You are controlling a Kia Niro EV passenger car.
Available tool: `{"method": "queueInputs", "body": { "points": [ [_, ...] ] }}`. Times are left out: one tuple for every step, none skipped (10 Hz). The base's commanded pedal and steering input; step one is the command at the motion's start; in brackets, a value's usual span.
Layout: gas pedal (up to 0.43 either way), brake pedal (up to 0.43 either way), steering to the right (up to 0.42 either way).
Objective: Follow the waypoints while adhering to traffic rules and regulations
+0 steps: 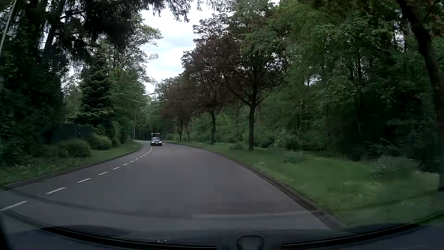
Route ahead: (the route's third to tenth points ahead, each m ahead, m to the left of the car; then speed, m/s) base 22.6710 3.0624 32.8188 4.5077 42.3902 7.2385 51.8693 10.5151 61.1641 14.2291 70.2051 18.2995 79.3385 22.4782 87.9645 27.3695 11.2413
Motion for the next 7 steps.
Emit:
{"method": "queueInputs", "body": {
  "points": [
    [0.087, 0.000, -0.034],
    [0.087, 0.000, -0.035],
    [0.087, 0.000, -0.035],
    [0.087, 0.000, -0.036],
    [0.087, 0.000, -0.037],
    [0.087, 0.000, -0.038],
    [0.087, 0.000, -0.038]
  ]
}}
